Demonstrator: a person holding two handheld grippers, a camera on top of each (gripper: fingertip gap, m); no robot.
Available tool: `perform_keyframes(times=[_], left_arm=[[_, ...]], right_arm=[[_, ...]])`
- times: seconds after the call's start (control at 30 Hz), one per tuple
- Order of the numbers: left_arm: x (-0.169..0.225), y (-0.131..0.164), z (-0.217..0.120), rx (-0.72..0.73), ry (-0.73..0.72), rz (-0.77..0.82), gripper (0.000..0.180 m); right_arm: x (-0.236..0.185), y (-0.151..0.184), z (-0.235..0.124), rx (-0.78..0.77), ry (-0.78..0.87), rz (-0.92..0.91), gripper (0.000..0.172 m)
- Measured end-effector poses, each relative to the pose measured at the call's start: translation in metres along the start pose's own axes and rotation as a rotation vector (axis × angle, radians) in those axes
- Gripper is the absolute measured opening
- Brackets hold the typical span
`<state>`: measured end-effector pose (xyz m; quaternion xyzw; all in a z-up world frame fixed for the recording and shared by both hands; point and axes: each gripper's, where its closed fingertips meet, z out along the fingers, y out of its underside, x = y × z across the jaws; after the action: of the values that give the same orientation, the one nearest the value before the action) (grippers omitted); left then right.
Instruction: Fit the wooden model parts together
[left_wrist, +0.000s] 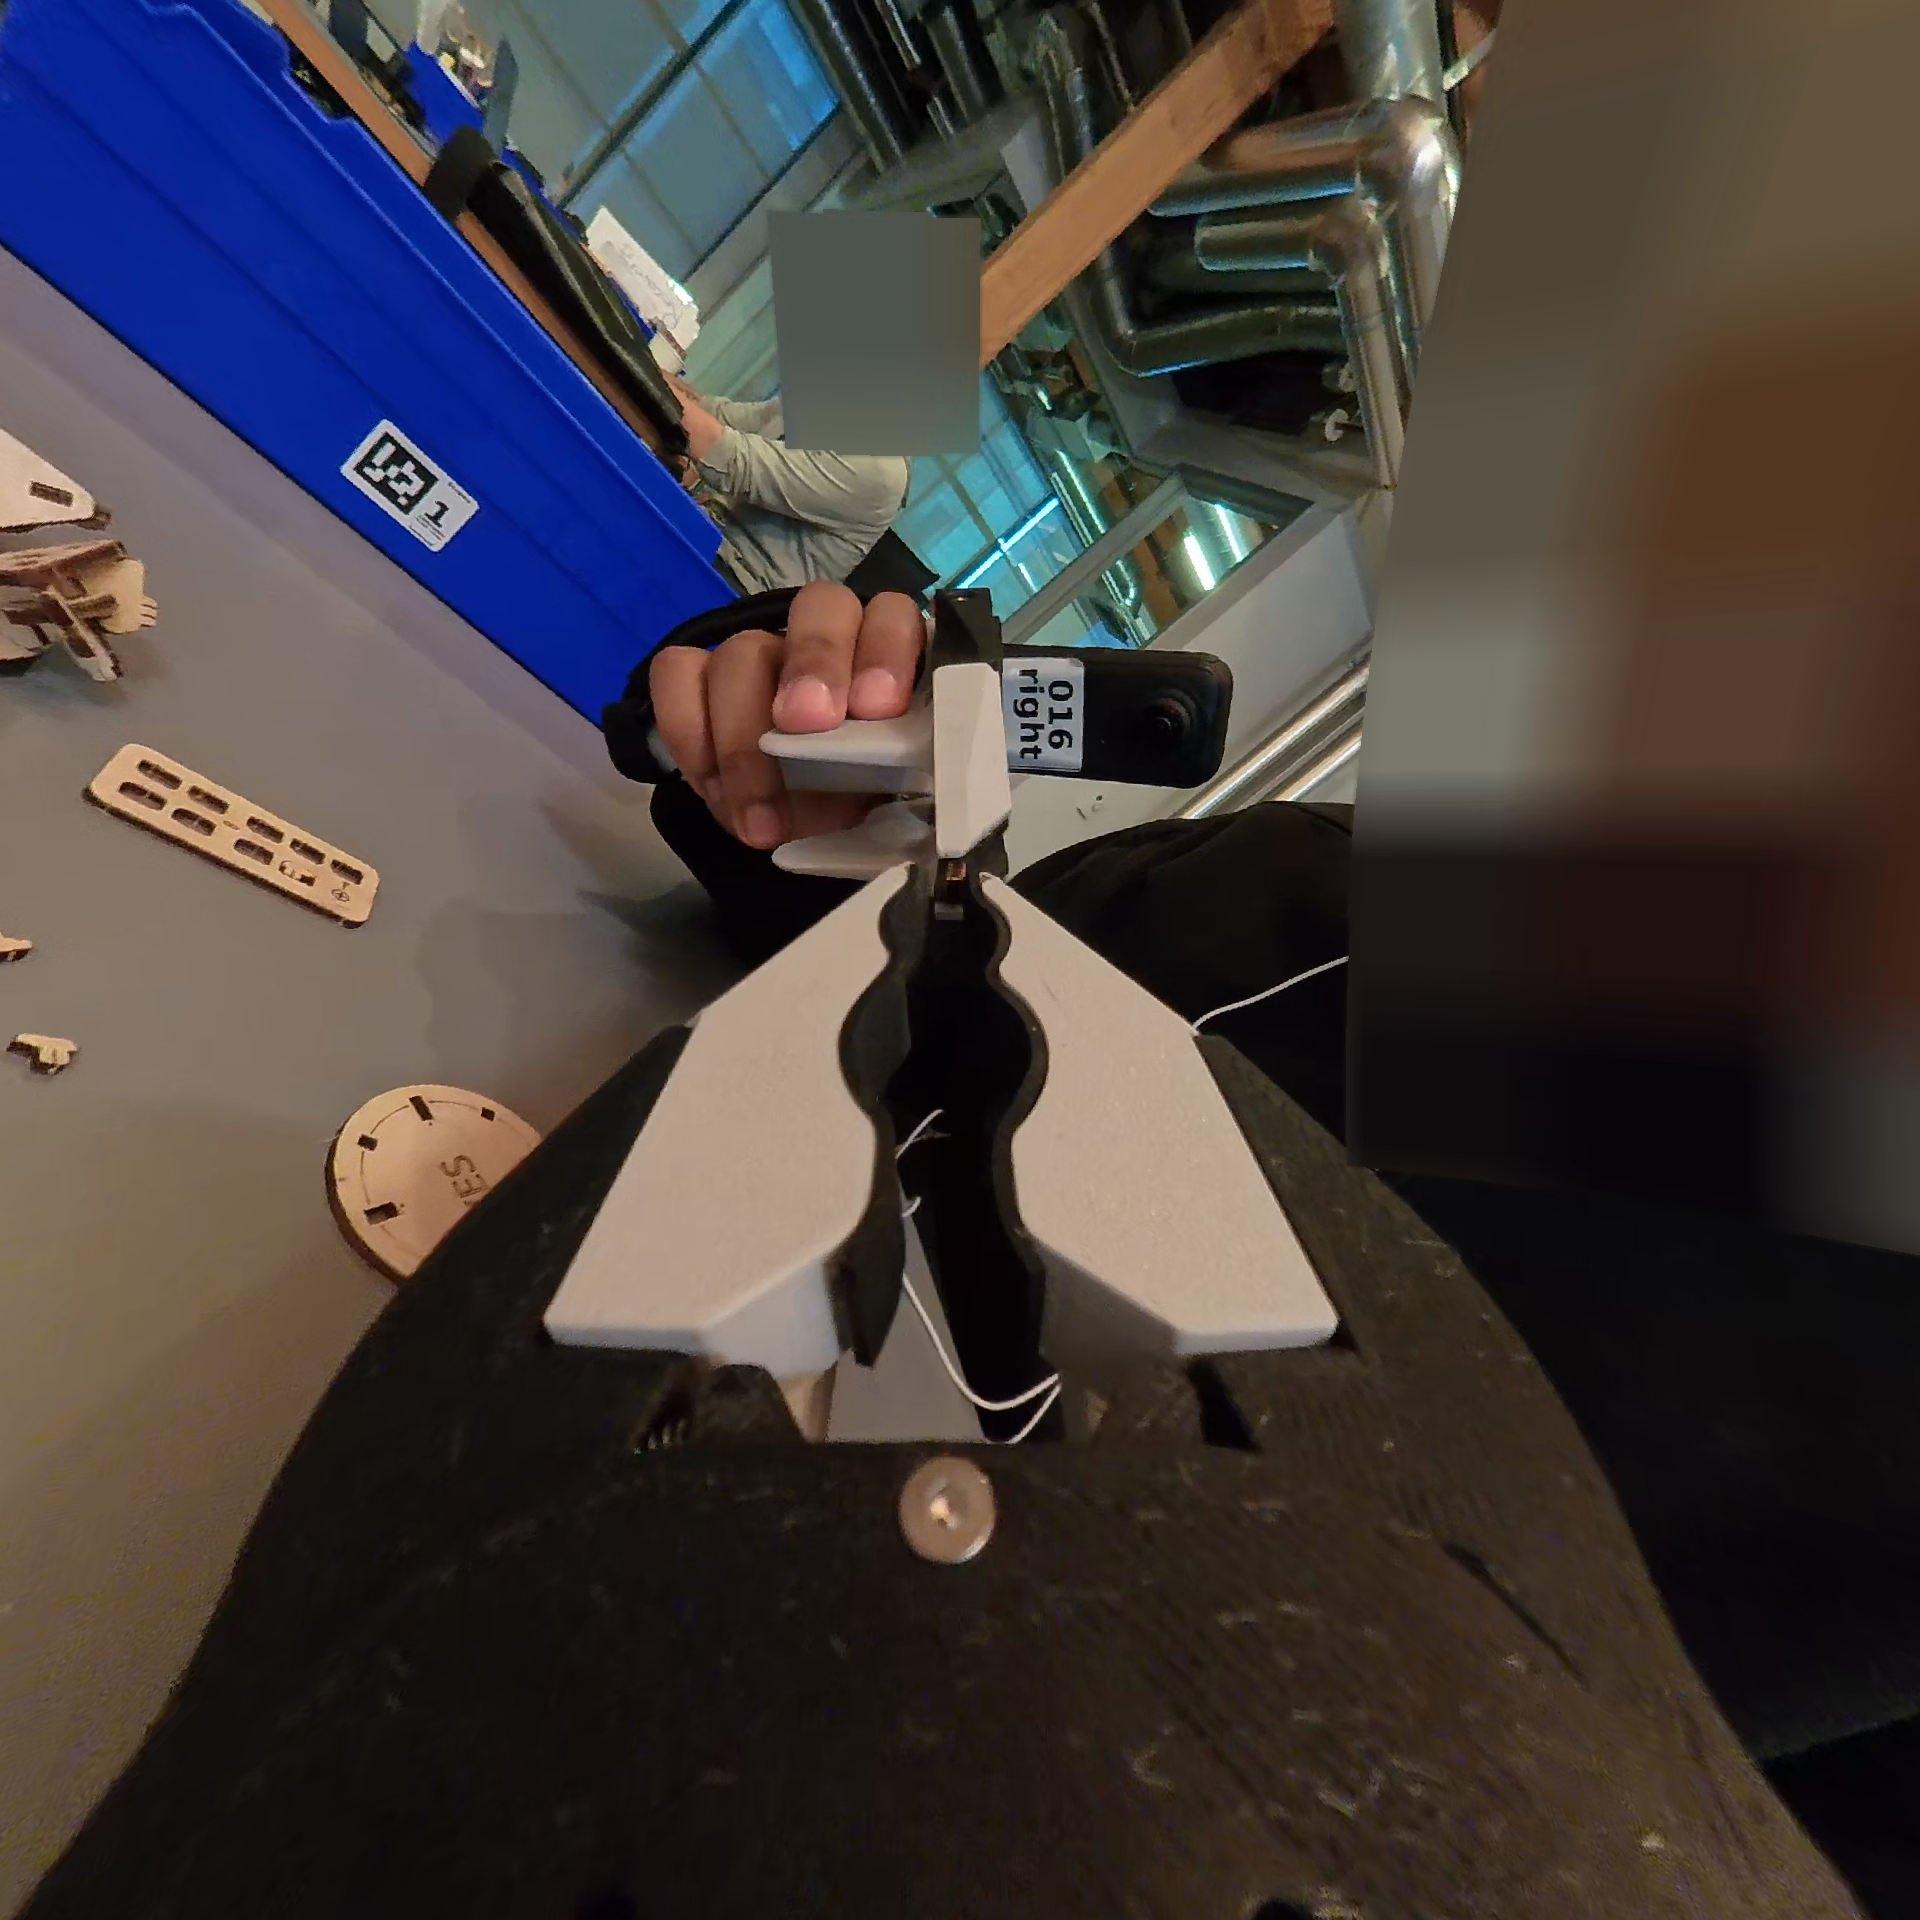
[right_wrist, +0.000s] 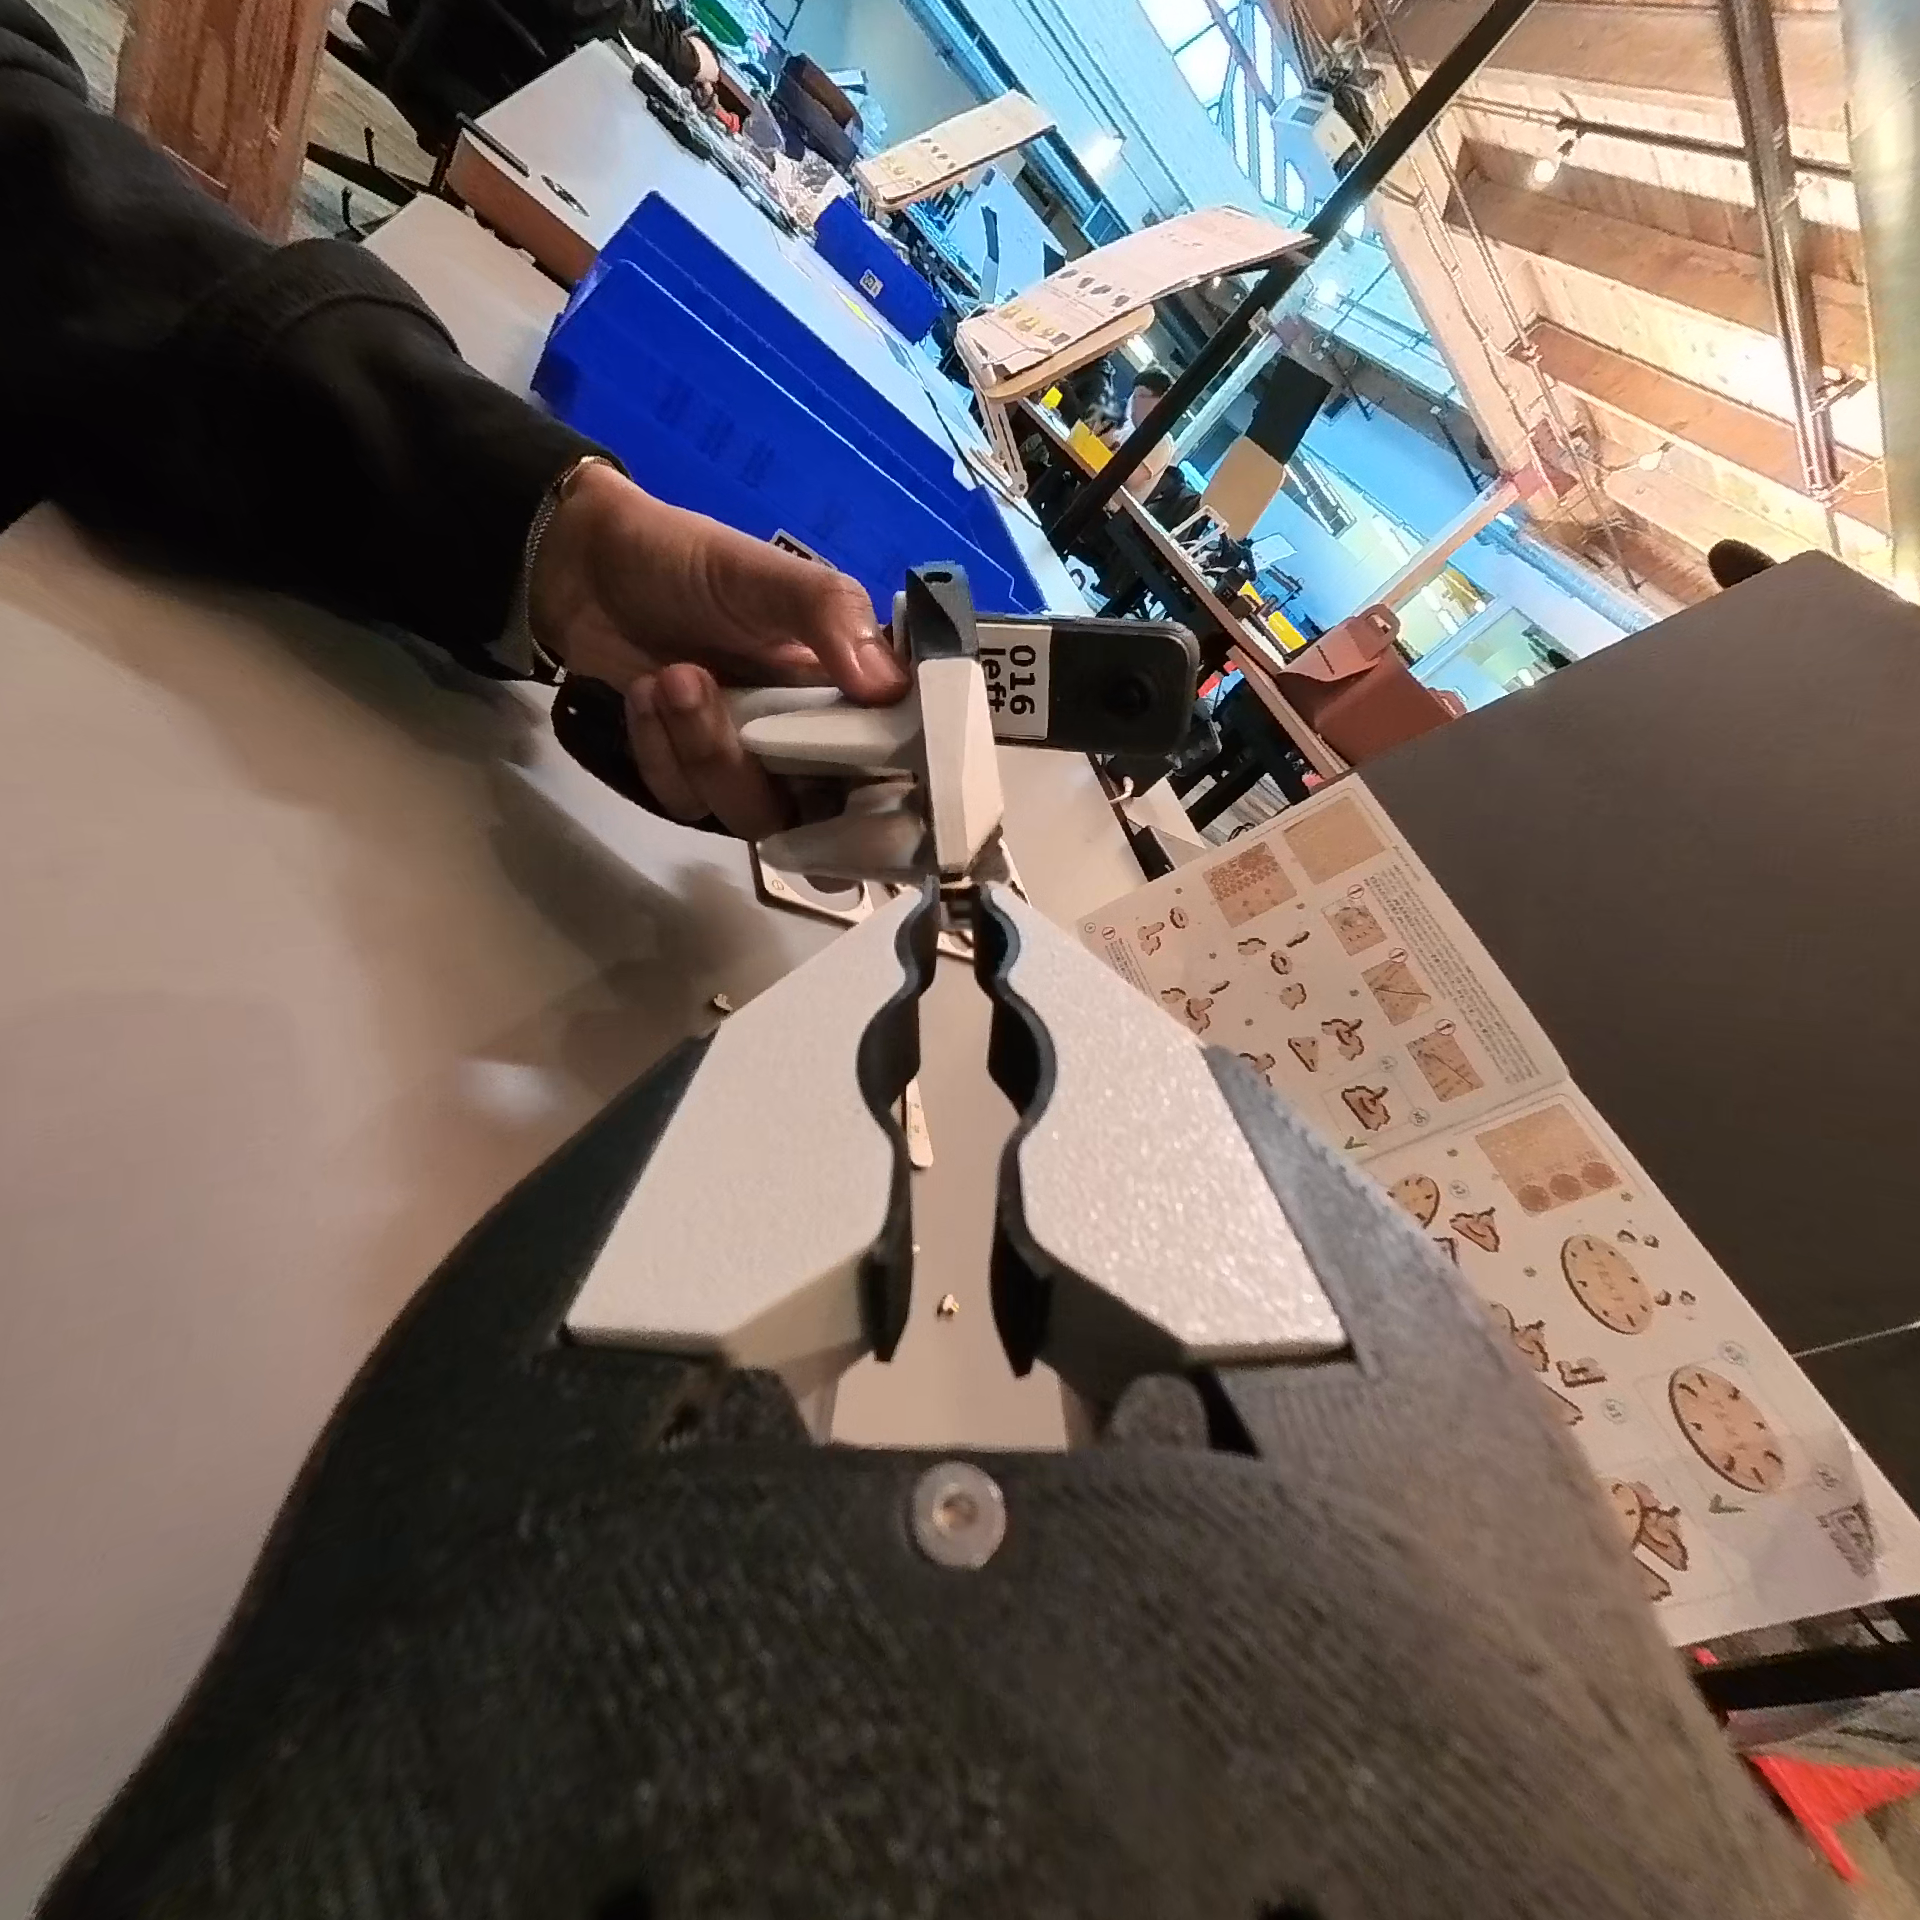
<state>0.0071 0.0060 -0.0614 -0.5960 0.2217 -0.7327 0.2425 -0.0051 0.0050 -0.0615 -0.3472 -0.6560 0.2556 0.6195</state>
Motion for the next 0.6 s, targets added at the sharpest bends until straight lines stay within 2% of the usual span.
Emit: perform_keyframes(times=[0.23, 0.33, 0.4, 0.47, 0.6], left_arm=[[-0.004, -0.003, -0.003, 0.017, -0.030, 0.007, 0.016], [-0.007, -0.007, -0.006, 0.036, -0.067, 0.039, 0.015], [-0.012, -0.009, -0.010, 0.034, -0.150, 0.116, 0.008], [-0.025, -0.005, -0.012, -0.017, -0.276, 0.188, 0.003], [-0.065, 0.022, -0.017, -0.240, -0.529, 0.272, 0.000]], right_arm=[[0.004, 0.002, -0.002, -0.009, 0.009, 0.015, 0.004], [0.013, 0.017, -0.004, -0.095, 0.041, 0.001, 0.005], [0.021, 0.028, -0.009, -0.131, 0.052, 0.052, 0.004], [0.019, 0.041, -0.010, -0.174, -0.010, 0.184, 0.005], [0.002, 0.062, -0.012, -0.323, -0.140, 0.330, 0.004]])
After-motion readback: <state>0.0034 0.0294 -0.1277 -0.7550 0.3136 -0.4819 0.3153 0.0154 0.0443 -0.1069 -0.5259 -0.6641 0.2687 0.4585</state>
